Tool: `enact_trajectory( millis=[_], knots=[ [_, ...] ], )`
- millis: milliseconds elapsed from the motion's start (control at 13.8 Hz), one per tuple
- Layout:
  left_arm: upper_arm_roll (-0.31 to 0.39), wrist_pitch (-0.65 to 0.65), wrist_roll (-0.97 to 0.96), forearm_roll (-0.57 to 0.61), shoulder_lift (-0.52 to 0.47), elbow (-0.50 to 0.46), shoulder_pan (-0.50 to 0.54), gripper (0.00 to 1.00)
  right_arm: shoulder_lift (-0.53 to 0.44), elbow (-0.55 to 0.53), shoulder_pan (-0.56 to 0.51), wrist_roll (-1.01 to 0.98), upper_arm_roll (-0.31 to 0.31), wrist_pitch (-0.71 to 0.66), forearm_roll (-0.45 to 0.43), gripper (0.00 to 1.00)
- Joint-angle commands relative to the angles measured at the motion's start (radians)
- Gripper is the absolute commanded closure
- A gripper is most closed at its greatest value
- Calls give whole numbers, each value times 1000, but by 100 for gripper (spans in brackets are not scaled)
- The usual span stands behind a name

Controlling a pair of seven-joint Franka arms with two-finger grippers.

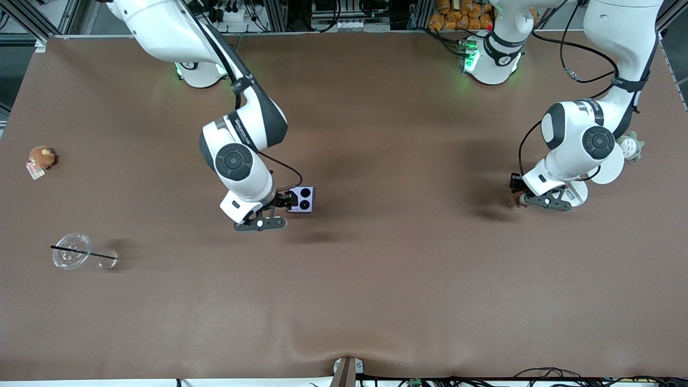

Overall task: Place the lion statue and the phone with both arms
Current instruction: 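Open the left gripper on the lion while the right gripper grasps the phone, then raise the left gripper away while the right gripper lifts the phone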

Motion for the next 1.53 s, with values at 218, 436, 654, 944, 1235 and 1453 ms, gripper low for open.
enact_trajectory(
  millis=[218, 436, 654, 944, 1235, 1453],
  knots=[
    [-10, -87, 4, 6, -18, 122, 7, 0, 66, 4, 56, 20, -7, 34, 7, 0],
    [-11, -274, 4, 7, -6, 300, -3, 0, 95, 4, 92, 127, -7, 37, 22, 0],
    [-11, -423, -1, 7, -4, 475, -19, 0, 121, 4, 116, 207, -7, 83, 35, 0],
    [-11, -615, 1, 9, 32, 703, -20, 0, 134, 2, 123, 203, -7, 91, 35, 0],
    [-11, -745, 2, 3, 22, 841, -19, 0, 144, 2, 125, 200, -8, 92, 30, 0],
    [-11, -808, 5, -2, 17, 907, -4, 0, 157, 1, 129, 203, -8, 92, 26, 0]
  ],
)
